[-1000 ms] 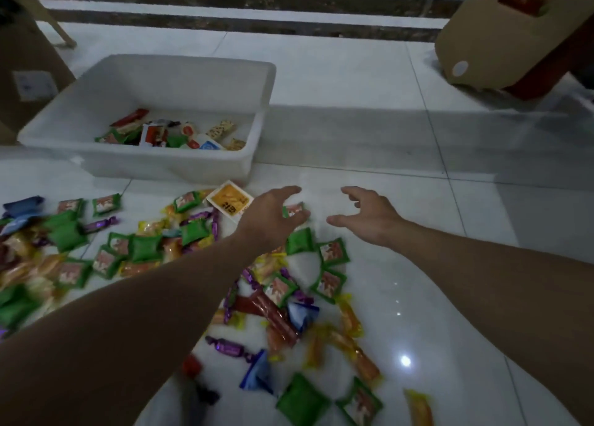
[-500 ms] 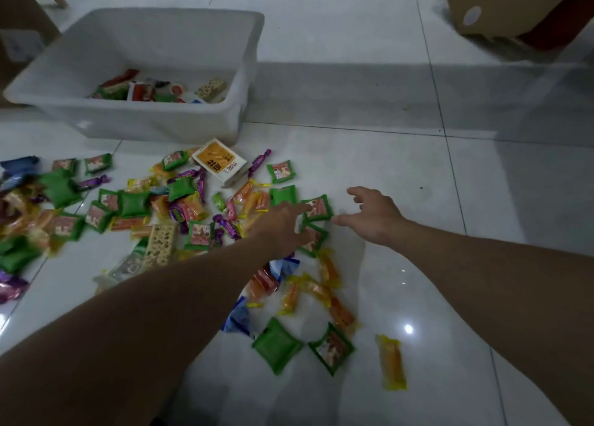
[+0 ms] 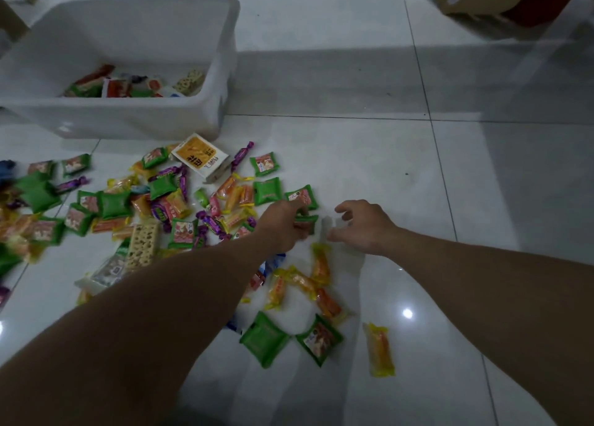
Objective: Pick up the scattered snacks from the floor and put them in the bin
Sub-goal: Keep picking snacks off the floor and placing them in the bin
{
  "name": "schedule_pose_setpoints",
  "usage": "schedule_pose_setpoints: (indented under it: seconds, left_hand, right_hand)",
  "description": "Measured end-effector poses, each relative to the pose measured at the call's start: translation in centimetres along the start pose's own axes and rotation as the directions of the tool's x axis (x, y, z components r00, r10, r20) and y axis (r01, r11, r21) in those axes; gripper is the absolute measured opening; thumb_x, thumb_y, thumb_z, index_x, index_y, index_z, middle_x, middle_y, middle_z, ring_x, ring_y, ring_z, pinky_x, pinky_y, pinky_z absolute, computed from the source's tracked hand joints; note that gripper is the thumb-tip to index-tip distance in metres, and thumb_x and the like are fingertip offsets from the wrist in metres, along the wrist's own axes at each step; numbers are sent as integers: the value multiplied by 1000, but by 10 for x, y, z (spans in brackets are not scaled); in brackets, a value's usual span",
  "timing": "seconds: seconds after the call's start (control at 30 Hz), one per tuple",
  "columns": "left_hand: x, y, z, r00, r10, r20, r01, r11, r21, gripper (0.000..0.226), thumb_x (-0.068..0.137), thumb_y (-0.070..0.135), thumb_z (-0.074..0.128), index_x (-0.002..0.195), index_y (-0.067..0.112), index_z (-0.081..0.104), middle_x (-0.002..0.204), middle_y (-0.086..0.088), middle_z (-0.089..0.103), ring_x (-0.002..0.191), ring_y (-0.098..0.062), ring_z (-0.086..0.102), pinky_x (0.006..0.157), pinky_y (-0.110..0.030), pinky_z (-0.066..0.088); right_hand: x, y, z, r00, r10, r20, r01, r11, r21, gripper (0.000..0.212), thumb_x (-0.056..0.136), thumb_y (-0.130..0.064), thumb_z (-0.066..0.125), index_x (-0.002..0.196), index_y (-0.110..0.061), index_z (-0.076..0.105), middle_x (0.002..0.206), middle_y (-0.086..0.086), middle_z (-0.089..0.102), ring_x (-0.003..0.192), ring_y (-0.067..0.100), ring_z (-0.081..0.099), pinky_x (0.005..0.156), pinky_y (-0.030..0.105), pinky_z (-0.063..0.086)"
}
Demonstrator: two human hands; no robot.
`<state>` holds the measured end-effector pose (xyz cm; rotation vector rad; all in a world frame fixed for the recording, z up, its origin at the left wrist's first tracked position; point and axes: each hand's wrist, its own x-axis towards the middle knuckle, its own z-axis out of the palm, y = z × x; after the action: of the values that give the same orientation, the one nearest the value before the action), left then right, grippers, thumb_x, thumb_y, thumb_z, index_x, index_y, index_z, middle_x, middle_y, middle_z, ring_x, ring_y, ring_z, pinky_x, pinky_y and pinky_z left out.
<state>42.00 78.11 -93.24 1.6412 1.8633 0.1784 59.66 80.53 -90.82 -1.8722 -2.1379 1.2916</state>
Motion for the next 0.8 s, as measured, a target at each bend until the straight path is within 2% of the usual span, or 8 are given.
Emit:
schedule_pose_setpoints:
  seconds: [0.1, 0.2, 0.3, 0.47, 0.63, 0.8]
  left_hand:
    - [-1, -4, -10, 999, 9, -47, -12, 998, -56, 42, 80, 8, 74, 119, 8, 60, 111, -7, 59, 97, -18, 53, 71, -15, 36]
    - [-2, -12, -18, 996, -6, -87, 0, 998, -67, 44, 81, 14, 75, 121, 9, 59, 118, -12, 59, 99, -18, 51, 73, -19, 35]
    - [-6, -19, -22, 996, -52, -66, 46, 995, -92, 51, 84, 14, 71, 132, 14, 52, 125, -11, 56, 97, -15, 48, 69, -17, 35]
    - [-11, -28, -25, 996, -60, -64, 53, 993, -108, 56, 81, 14, 74, 132, 17, 51, 131, -12, 52, 115, -26, 51, 86, -25, 40]
    - [-12, -33, -26, 994, -78, -81, 66, 988, -141, 55, 80, 12, 75, 130, 19, 53, 133, -11, 50, 121, -28, 48, 93, -30, 41]
    - [-7, -32, -26, 991, -98, -86, 83, 982, -169, 55, 79, 14, 76, 129, 20, 54, 130, -8, 52, 111, -20, 50, 83, -24, 38]
  right_hand:
    - [-1, 1, 9, 997, -15, 73, 21, 997, -79, 69, 68, -42, 83, 127, -20, 56, 120, 5, 59, 105, 22, 59, 89, 31, 50]
    - [-2, -2, 18, 988, -44, 151, 69, 984, -164, 71, 69, -43, 82, 130, -20, 54, 120, 6, 58, 105, 23, 58, 89, 33, 51]
    - [0, -8, 28, 981, -59, 183, 99, 970, -221, 70, 68, -34, 84, 129, -17, 54, 121, 7, 57, 104, 23, 57, 85, 29, 50]
    - [6, -22, 39, 985, -40, 169, 82, 965, -251, 82, 58, -28, 91, 129, -13, 54, 127, 9, 54, 113, 25, 56, 88, 27, 48]
    - [13, -20, 43, 992, 10, 128, 13, 983, -183, 64, 60, -15, 90, 116, -14, 59, 120, 10, 55, 105, 25, 58, 75, 25, 49]
    - [18, -11, 38, 1000, 0, 14, 1, 993, -114, 57, 65, -9, 82, 116, -16, 59, 117, 10, 59, 102, 24, 60, 69, 23, 46]
